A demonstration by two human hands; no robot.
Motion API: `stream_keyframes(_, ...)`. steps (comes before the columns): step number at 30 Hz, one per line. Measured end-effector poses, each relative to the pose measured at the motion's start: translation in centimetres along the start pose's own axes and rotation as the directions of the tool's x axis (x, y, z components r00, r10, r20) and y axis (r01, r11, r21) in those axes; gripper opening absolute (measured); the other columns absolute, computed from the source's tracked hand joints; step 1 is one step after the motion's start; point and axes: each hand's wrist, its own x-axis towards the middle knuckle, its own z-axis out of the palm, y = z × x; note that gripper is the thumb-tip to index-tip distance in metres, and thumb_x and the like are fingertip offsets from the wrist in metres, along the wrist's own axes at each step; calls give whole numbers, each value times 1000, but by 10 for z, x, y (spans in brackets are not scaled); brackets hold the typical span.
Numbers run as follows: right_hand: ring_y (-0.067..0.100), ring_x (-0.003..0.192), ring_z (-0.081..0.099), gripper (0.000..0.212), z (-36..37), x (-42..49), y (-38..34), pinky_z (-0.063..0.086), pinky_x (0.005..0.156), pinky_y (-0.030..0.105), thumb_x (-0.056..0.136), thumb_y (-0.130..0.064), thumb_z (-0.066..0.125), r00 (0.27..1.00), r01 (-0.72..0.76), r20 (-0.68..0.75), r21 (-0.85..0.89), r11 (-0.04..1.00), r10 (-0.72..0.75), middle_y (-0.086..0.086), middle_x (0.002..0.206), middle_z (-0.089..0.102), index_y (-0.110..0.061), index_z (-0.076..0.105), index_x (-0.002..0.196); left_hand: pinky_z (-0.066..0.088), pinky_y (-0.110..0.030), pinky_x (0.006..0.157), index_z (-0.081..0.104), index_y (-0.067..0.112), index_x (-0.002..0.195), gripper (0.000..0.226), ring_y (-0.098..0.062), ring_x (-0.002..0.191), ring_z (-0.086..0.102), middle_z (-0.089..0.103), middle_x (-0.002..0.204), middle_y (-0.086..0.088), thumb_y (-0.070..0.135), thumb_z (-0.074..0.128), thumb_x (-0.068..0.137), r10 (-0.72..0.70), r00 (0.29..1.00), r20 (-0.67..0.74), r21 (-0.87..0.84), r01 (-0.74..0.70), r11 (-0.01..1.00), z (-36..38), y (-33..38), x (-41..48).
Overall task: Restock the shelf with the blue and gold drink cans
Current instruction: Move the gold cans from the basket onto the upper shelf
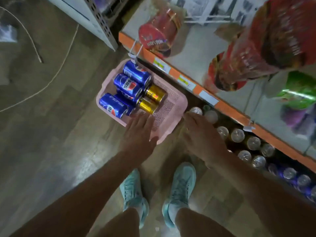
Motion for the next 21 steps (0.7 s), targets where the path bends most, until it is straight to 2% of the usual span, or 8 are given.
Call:
stream_keyframes(2,28,134,49,57,30,18,11,45,109,40,92,-25,59,1000,22,-7,-29,999,-22,12,145,52,-8,46,145,2,-39,124,28,15,157,73,-27,154,18,25,165,-9,36,62,97,13,1000,-8,45,-13,999,30,-19,27)
stream_keyframes(6,32,136,48,60,76,59,27,38,113,42,92,-24,68,994,88,-54,-66,994,-92,15,146,52,-4,47,145,7,-44,126,17,20,160,76,-25,155,12,16,168,-6,41,56,99,25,1000,8,136,-26,990,78,-55,80)
stream_keyframes(11,29,140,40,64,115,119,40,28,118,38,93,-30,64,980,167,-83,-135,977,-179,13,150,46,-5,42,148,10,-45,126,24,17,159,80,-26,155,13,21,166,-7,34,65,93,101,992,-73,202,-85,976,126,-91,124)
stream_keyframes(13,33,137,42,66,126,142,41,26,118,42,89,-32,63,974,183,-109,-125,975,-196,15,147,47,-3,45,146,24,-50,123,36,13,154,85,-32,150,27,34,160,-13,30,77,82,154,981,-119,207,-127,970,142,-102,135)
stream_keyframes(15,36,133,46,70,137,160,40,33,116,48,84,-34,60,965,201,-136,-168,965,-225,17,144,49,-1,47,143,36,-54,116,46,10,148,85,-37,142,40,46,151,-17,25,83,73,202,957,-207,218,-156,963,157,-110,143)
stream_keyframes(21,33,125,45,76,149,182,38,48,98,47,86,-30,62,954,177,-178,-312,933,-241,14,142,44,-5,31,151,34,-45,106,51,19,142,62,-35,131,46,52,144,-9,16,70,83,340,869,-359,402,-185,897,169,-125,160)
